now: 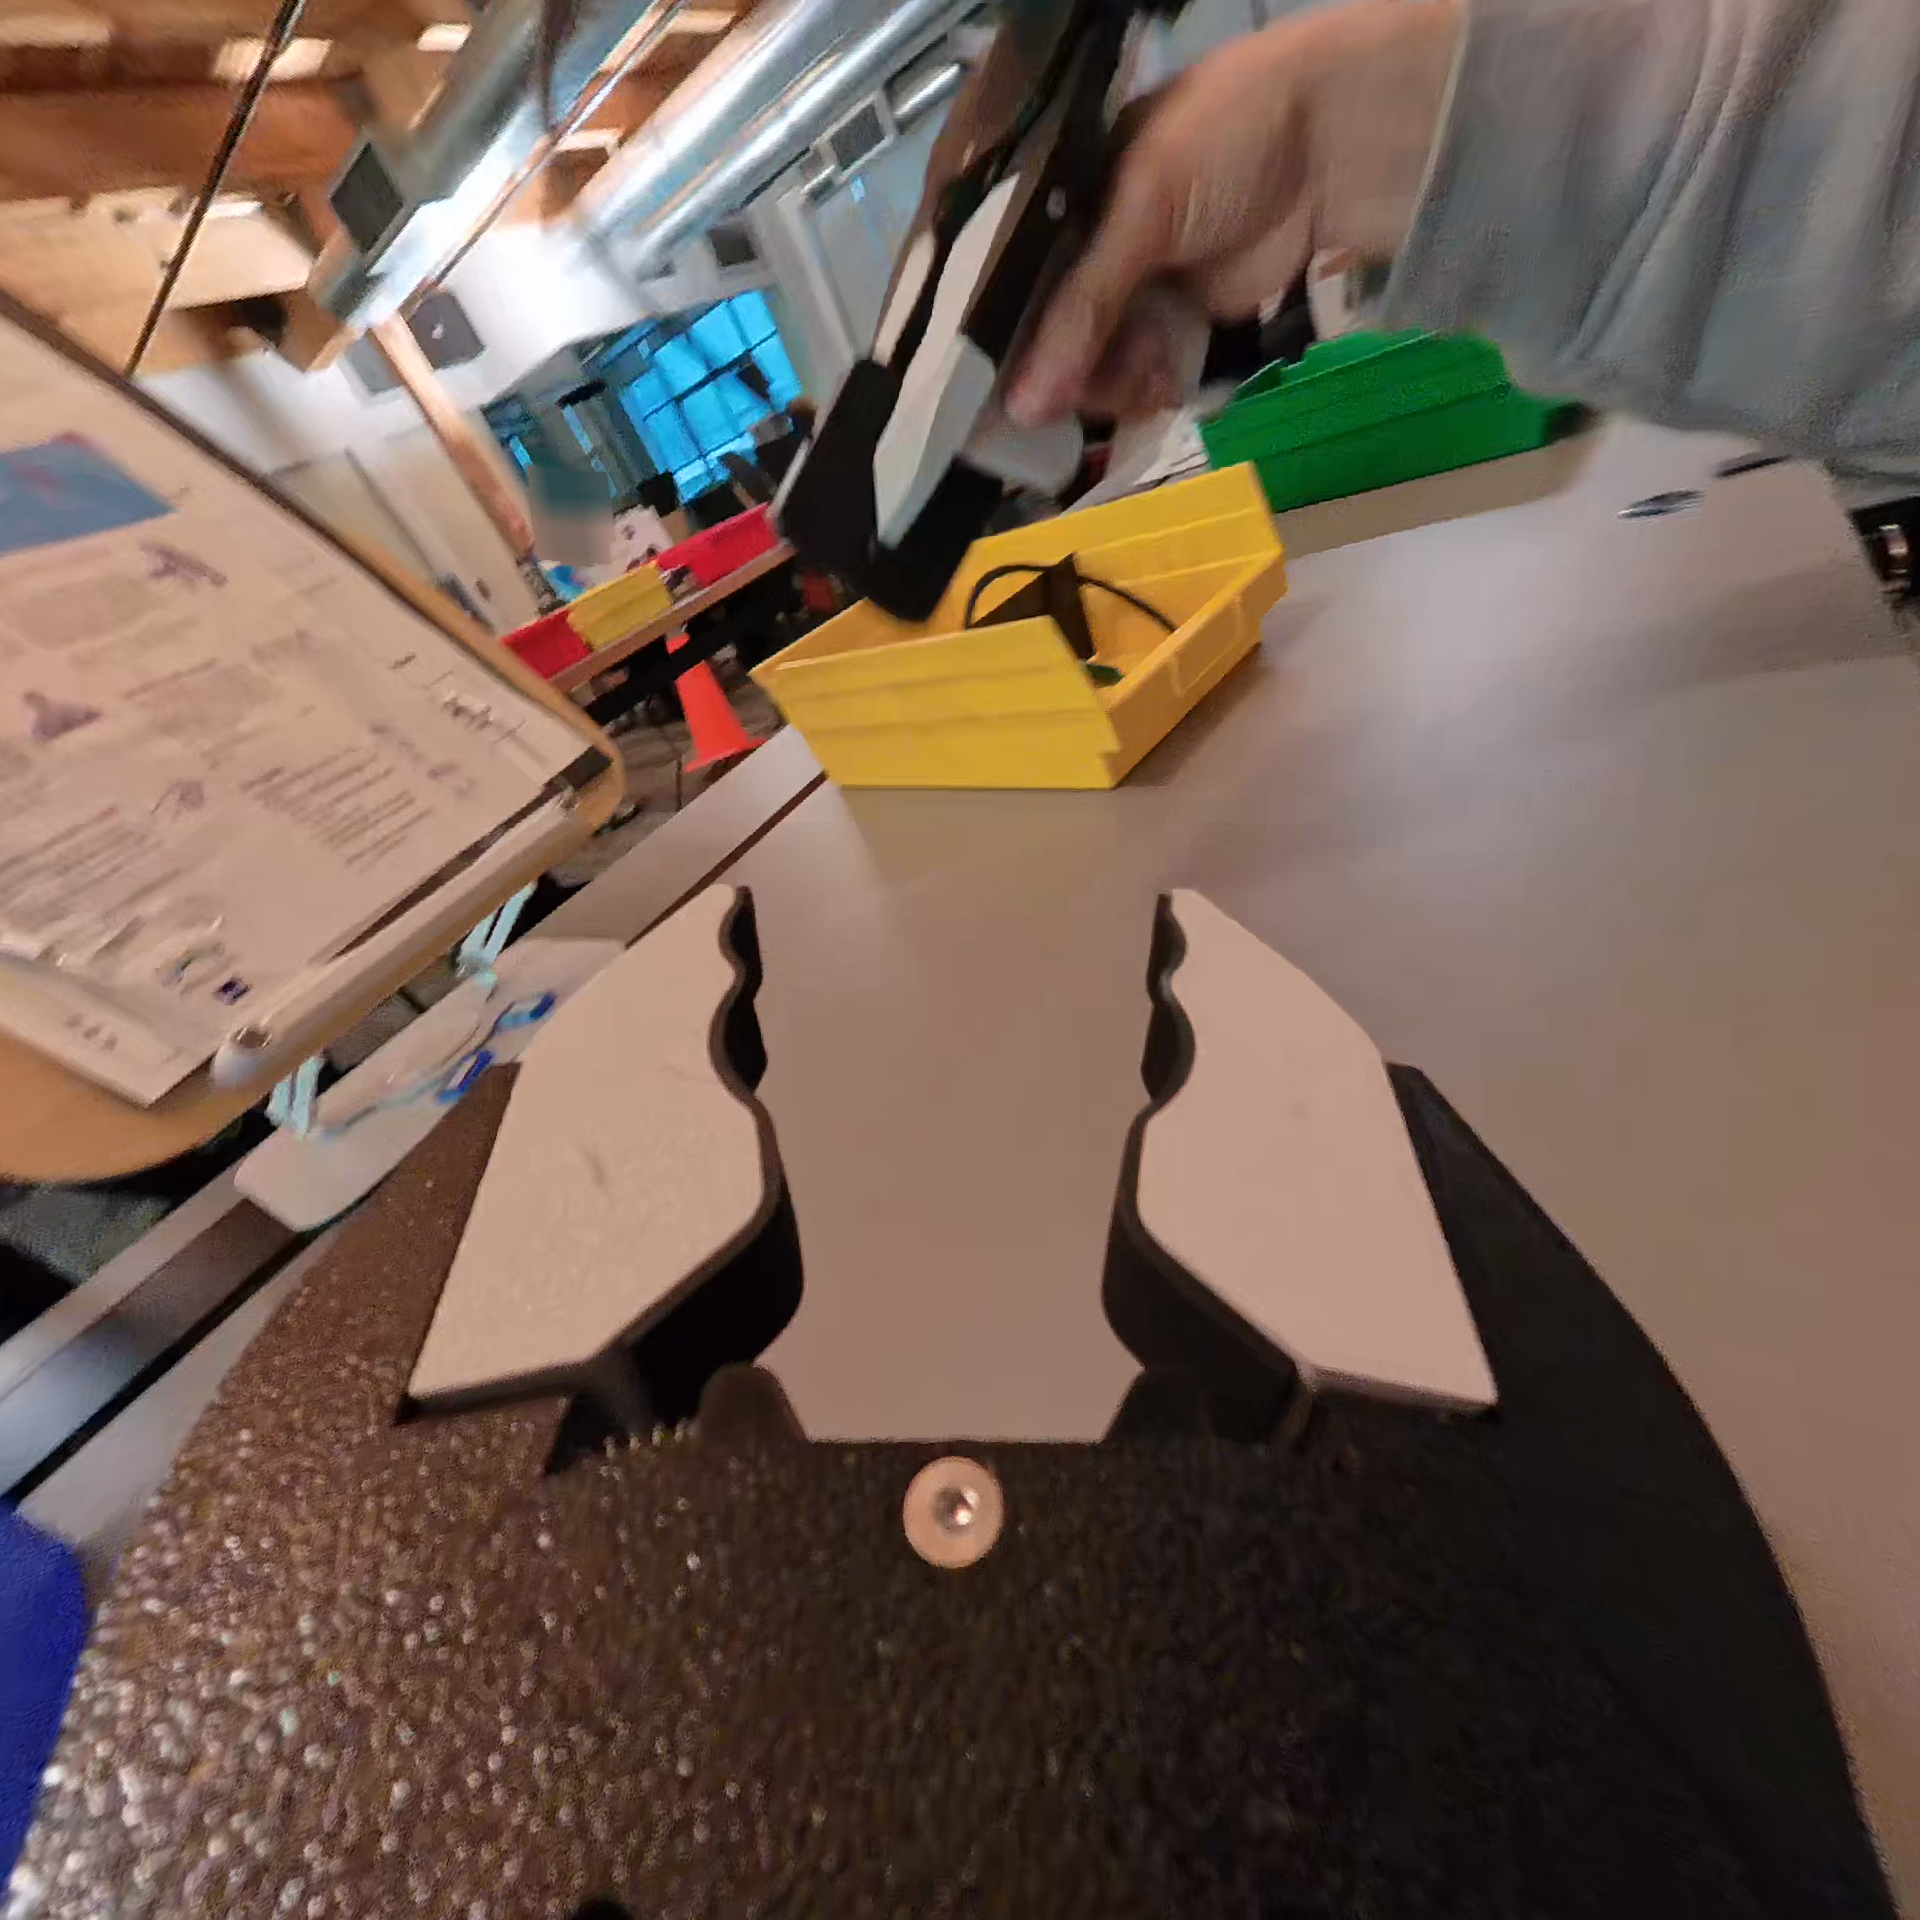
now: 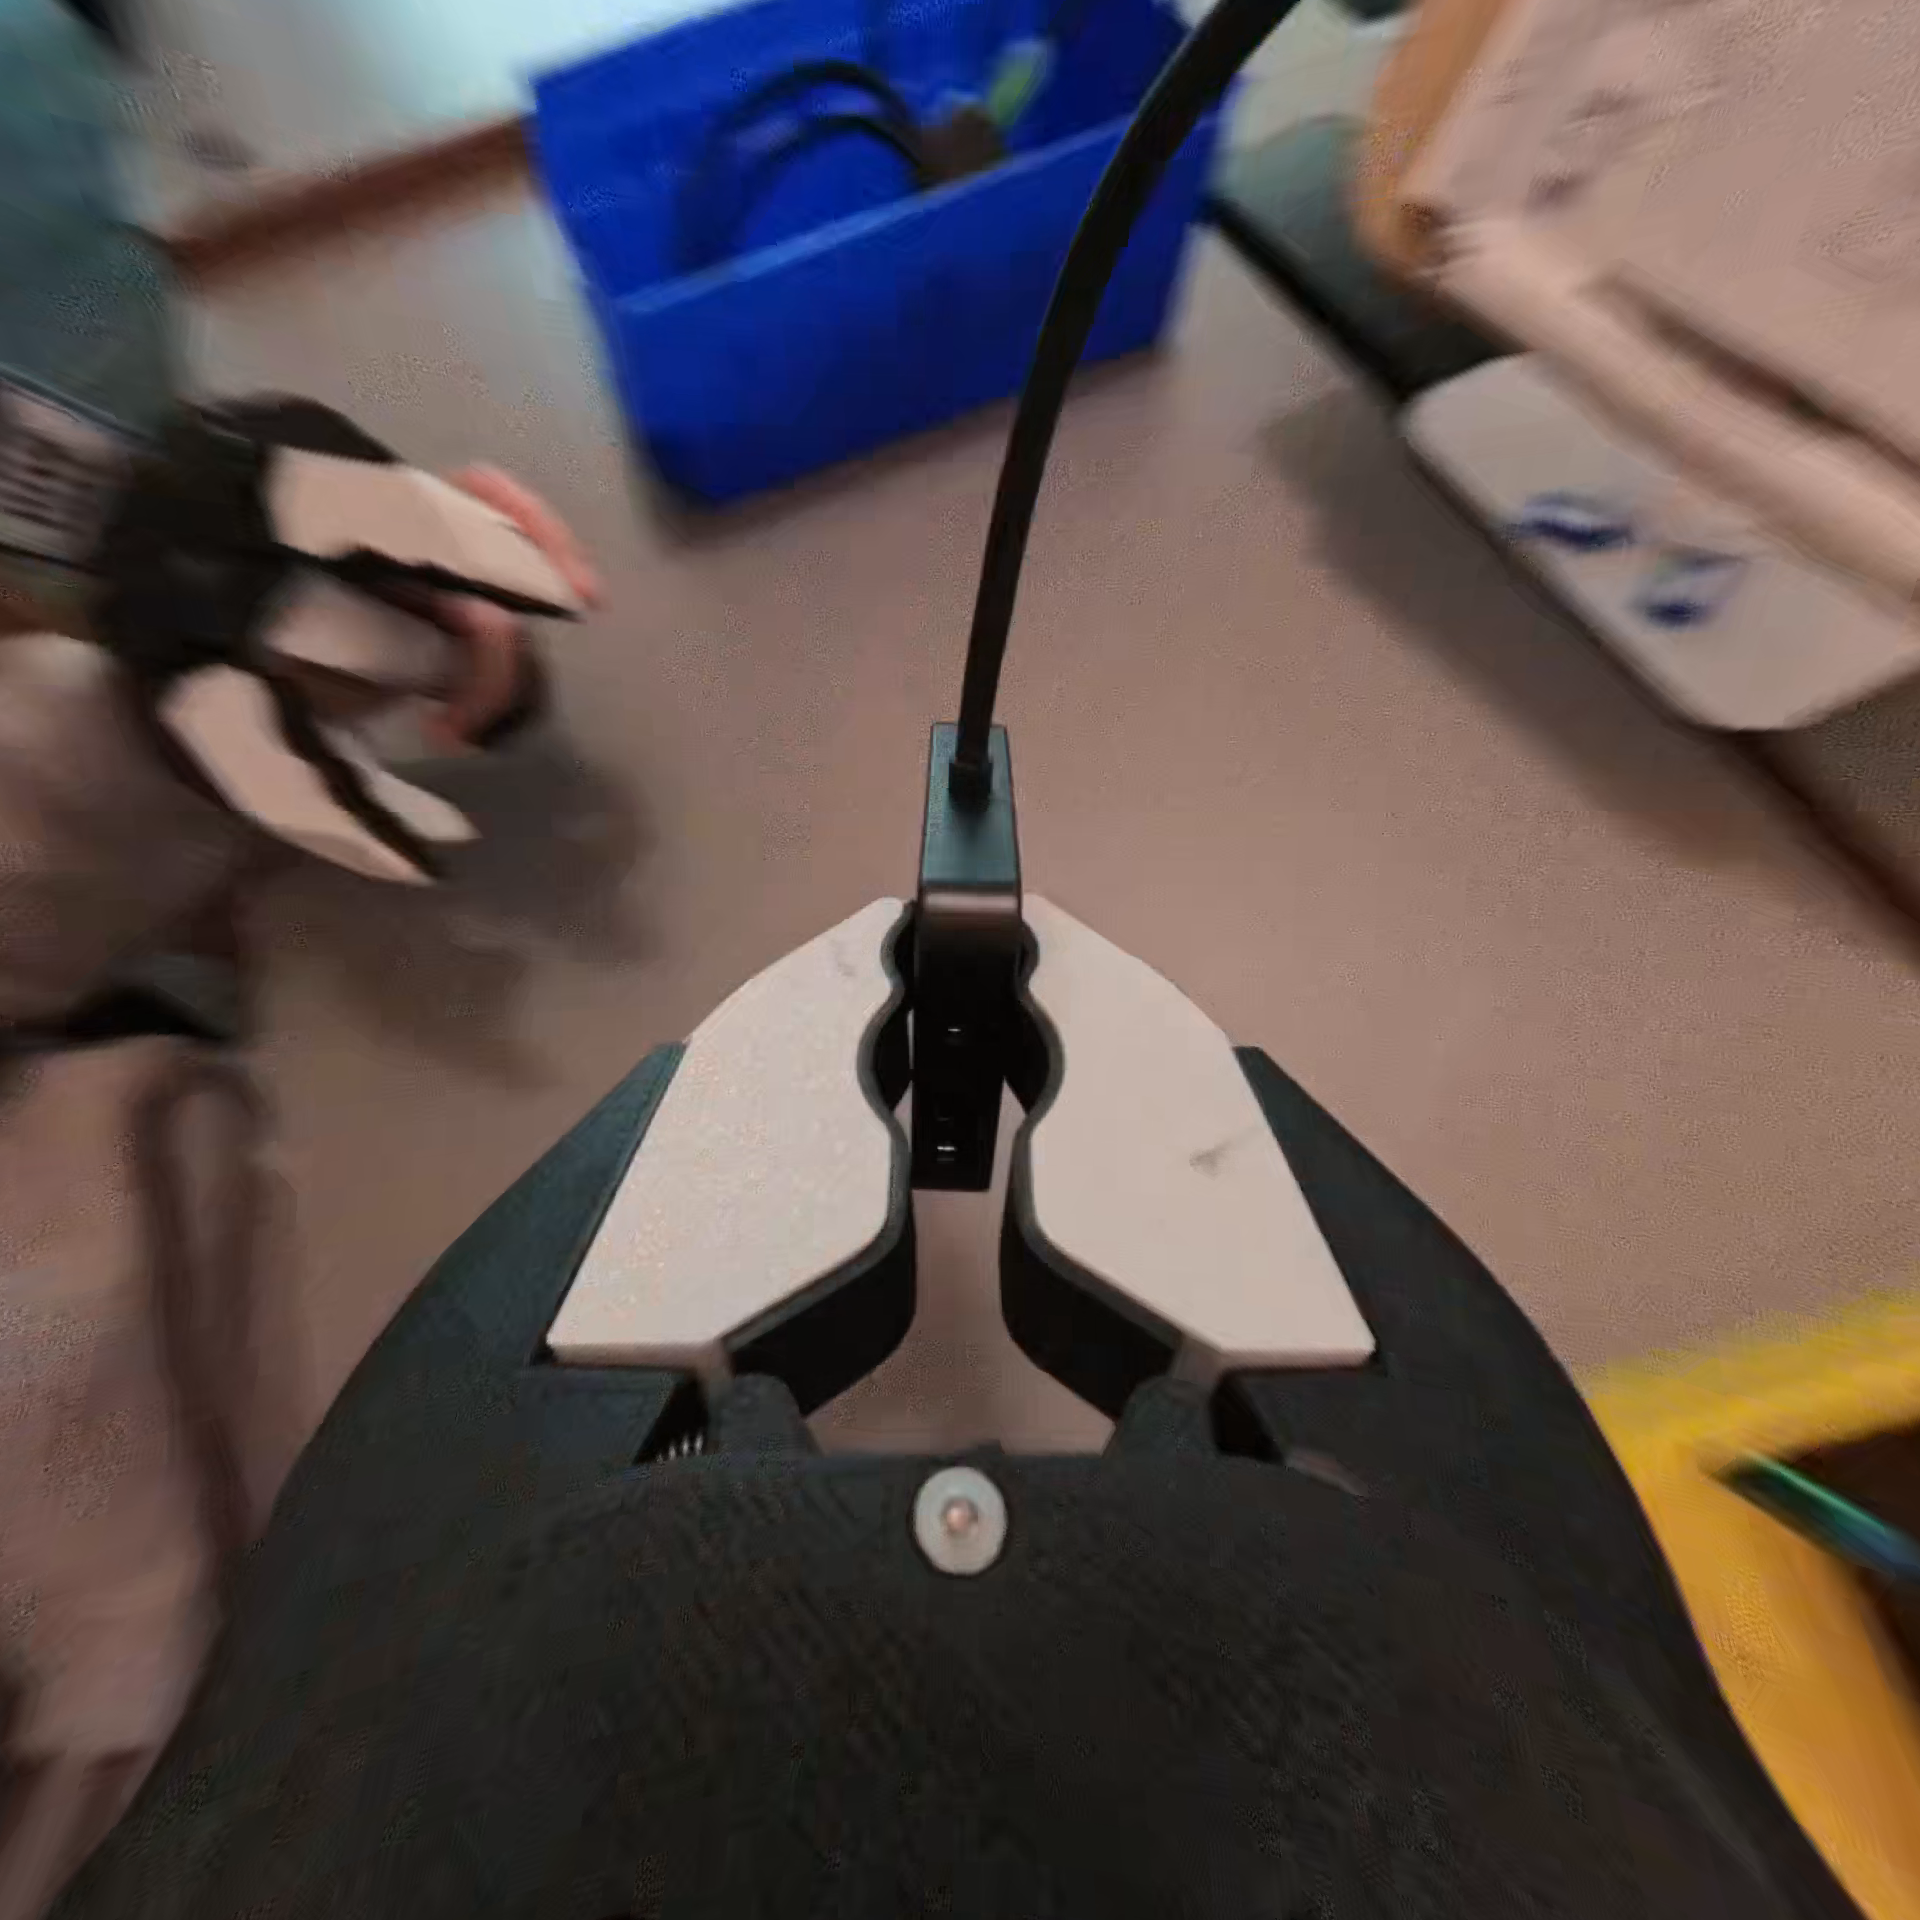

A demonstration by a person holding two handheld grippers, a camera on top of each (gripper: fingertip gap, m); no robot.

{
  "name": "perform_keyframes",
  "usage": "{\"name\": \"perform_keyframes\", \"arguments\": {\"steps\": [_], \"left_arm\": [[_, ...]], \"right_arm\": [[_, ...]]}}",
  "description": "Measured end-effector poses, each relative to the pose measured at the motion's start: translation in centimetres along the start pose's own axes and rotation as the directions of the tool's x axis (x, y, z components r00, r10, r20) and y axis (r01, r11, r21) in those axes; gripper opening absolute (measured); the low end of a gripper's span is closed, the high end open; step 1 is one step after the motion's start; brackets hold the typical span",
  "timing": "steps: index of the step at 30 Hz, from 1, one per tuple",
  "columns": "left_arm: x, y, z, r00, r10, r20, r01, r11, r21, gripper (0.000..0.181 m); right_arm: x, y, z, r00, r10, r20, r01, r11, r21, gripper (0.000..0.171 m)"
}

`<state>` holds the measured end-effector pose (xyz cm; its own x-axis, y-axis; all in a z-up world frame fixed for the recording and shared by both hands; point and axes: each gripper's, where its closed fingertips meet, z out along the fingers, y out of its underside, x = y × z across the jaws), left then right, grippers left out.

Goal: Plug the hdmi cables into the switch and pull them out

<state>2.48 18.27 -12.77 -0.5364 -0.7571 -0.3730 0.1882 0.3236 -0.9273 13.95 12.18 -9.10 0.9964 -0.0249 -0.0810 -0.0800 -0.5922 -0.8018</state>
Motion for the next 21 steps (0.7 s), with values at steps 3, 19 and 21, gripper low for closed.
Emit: {"name": "perform_keyframes", "arguments": {"steps": [3, 19, 21], "left_arm": [[-1.2, 1.0, -0.6, 0.999, -0.029, 0.033, 0.029, 0.999, -0.016, 0.062], [-1.2, 4.1, -0.7, 0.982, -0.187, -0.029, 0.184, 0.980, -0.079, 0.050], [-1.6, 4.2, -1.0, 0.976, -0.217, -0.022, 0.215, 0.974, -0.072, 0.050]], "right_arm": [[12.8, -0.1, -7.4, 0.844, -0.260, -0.469, 0.186, 0.962, -0.200, 0.013], [33.3, 15.1, -12.8, 0.754, -0.353, -0.554, -0.184, 0.696, -0.694, 0.050], [33.7, 13.8, -13.3, 0.723, -0.323, -0.610, -0.192, 0.755, -0.627, 0.053]]}}
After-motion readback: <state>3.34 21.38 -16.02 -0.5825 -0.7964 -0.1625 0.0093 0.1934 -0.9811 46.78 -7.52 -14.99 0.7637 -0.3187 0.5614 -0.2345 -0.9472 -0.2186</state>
